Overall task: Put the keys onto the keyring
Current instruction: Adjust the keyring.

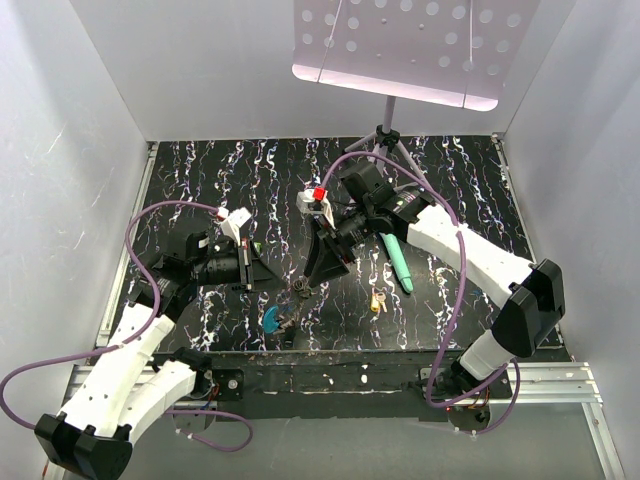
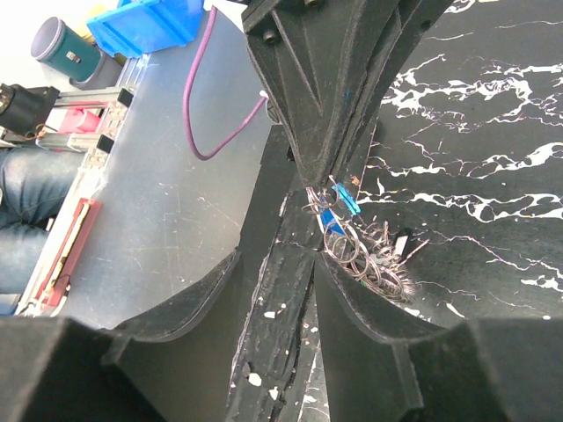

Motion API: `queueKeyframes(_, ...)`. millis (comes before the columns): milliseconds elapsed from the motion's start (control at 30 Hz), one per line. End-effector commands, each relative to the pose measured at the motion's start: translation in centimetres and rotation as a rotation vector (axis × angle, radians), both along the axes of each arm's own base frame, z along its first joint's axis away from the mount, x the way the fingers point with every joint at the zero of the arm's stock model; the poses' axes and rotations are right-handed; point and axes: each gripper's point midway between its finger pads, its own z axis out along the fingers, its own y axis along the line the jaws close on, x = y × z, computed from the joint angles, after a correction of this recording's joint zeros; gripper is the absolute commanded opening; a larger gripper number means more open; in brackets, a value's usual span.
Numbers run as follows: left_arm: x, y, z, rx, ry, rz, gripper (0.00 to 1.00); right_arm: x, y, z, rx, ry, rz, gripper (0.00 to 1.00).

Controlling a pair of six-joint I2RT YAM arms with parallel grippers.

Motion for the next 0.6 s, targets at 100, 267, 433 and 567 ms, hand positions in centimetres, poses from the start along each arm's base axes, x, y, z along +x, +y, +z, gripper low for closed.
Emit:
queueKeyframes(100, -0.4, -0.5, 0.4, -0.034, -0.022, -0.059, 0.0, 0.3, -0.1, 0.6, 0.043, -0.08, 0.017, 0.5)
queueKeyframes(267, -0.4, -0.8, 0.6, -0.038, -0.02, -0.09, 0.0, 0.9, 0.4, 0.1, 0.048, -0.132, 0.062, 0.54)
queueKeyframes(433, -0.2, -0.9, 0.7, -0.037, -0.023, -0.097, 0.0, 1.1, 0.8, -0.5, 0.059, -0.167, 0.093, 0.55)
queueKeyframes(567, -0.2, -0.9, 0.8, -0.038, -0.025, -0.101, 0.0, 0.5, 1.2, -1.7, 0.046, -0.167, 0.12, 0.55)
